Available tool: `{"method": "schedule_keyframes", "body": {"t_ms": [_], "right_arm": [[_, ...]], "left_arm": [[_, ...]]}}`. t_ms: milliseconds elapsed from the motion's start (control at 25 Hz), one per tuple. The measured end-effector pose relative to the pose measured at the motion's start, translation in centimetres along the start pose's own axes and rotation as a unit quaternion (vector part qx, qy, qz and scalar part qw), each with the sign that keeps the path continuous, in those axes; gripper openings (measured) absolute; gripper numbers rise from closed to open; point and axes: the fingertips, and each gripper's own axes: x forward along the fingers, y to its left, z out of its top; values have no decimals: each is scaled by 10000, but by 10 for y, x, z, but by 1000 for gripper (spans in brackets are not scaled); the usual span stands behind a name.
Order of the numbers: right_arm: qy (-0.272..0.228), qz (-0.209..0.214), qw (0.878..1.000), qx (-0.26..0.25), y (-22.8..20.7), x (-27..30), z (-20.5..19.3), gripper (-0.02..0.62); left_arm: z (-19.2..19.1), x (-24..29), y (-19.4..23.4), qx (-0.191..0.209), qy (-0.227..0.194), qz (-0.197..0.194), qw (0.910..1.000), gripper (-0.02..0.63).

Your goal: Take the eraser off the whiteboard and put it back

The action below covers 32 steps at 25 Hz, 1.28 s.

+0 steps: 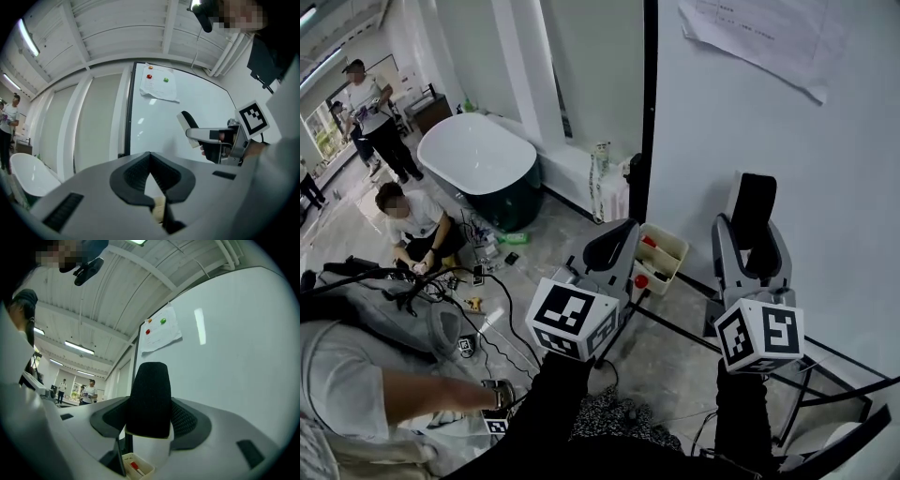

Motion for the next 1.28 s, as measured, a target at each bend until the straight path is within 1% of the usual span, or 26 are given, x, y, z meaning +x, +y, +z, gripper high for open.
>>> {"method": "schedule_keyframes", "body": {"t_ms": [80, 240, 360, 520, 680, 840, 960, 1120, 1280], "right_arm": [[44, 36, 9999, 132, 4, 3, -8, 268], [133, -30, 9999, -28, 8, 13, -18, 268], [166, -153, 9997, -113, 14, 23, -22, 268], [183, -384, 9988, -225, 30, 35, -30, 268], [401, -625, 9970, -212, 41, 44, -64, 268], [504, -1074, 9925, -288, 34, 53, -99, 268], [533, -1322, 9894, -266, 27, 59, -119, 268], [734, -1478, 9856, -361, 26, 65, -143, 268], [1052, -1597, 9808, -388, 25, 68, -171, 268]], "left_arm": [[-5, 1, 2, 16, 49, -22, 10000, 5], [-8, 10, 16, -48, 16, -107, 9999, 5], [-10, 21, 23, -77, 12, -334, 9994, 5], [-3, 32, 32, 2, -90, -662, 9978, 5], [-7, 34, 54, -90, -89, -739, 9972, 5], [-20, 35, 73, -164, -4, -799, 9967, 5], [-28, 34, 85, -176, 68, -827, 9964, 5], [-32, 37, 93, -181, 109, -907, 9956, 5], [-35, 39, 96, -153, 154, -979, 9950, 5]]}}
